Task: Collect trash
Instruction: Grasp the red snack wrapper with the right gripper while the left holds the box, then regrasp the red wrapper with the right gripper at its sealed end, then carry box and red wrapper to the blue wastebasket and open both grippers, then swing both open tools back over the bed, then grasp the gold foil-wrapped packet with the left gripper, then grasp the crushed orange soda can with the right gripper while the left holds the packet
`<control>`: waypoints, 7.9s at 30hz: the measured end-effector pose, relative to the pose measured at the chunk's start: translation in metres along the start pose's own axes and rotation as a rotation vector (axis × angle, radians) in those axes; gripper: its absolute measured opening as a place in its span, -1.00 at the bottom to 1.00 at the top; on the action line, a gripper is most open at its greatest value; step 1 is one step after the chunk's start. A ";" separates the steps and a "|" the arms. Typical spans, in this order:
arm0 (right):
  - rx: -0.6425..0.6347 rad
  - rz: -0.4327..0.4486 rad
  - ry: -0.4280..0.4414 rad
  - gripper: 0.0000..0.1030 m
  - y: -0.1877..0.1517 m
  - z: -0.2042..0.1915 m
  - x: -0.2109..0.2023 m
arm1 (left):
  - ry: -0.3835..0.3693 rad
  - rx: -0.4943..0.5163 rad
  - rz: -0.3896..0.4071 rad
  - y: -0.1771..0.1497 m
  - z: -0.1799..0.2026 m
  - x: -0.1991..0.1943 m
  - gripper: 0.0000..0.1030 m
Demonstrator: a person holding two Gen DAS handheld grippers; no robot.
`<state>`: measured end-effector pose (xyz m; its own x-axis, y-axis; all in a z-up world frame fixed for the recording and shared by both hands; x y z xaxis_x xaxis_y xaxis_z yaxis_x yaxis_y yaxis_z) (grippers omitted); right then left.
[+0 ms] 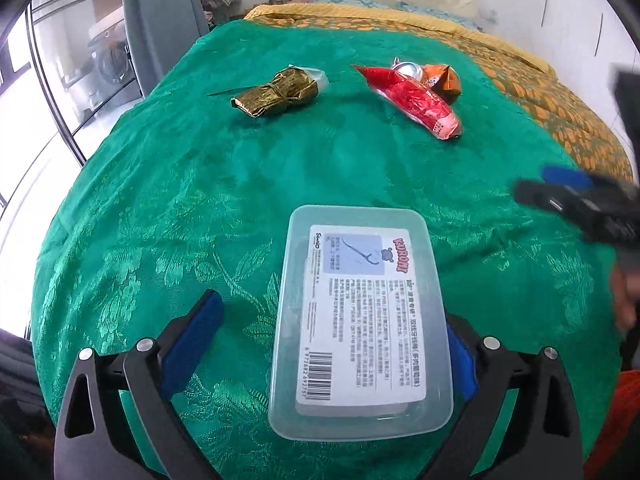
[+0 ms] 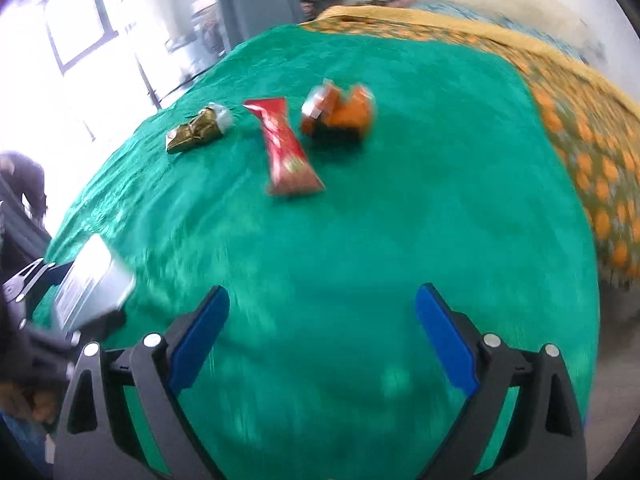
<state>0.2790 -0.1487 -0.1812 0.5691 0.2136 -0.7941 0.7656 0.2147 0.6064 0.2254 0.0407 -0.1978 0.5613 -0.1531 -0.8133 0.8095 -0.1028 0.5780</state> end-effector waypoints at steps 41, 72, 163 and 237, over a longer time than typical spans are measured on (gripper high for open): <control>-0.010 0.007 -0.079 0.29 -0.054 -0.031 -0.027 | 0.002 0.000 -0.001 0.002 -0.003 0.004 0.87; -0.013 0.023 -0.085 0.46 -0.052 -0.032 -0.019 | 0.004 0.000 -0.001 0.002 -0.003 0.004 0.89; 0.225 0.084 -0.385 0.72 -0.160 0.179 -0.137 | -0.295 0.295 0.014 -0.042 0.185 -0.051 0.85; 0.163 0.048 -0.123 0.91 0.123 0.018 0.079 | -0.044 0.047 -0.016 0.041 -0.035 0.025 0.91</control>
<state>0.4232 -0.1222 -0.1705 0.6309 0.0997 -0.7695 0.7694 0.0477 0.6370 0.2786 0.0666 -0.1973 0.5399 -0.1936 -0.8192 0.8086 -0.1513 0.5686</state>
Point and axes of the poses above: each gripper's, at about its wrist camera, not at the fingertips, and x roughly the way its jaws point, z to its right, y to its top, the point moved 5 cm from there along x, roughly the way its jaws point, and after that the axes turned 6 degrees about -y, right-handed, at the moved point
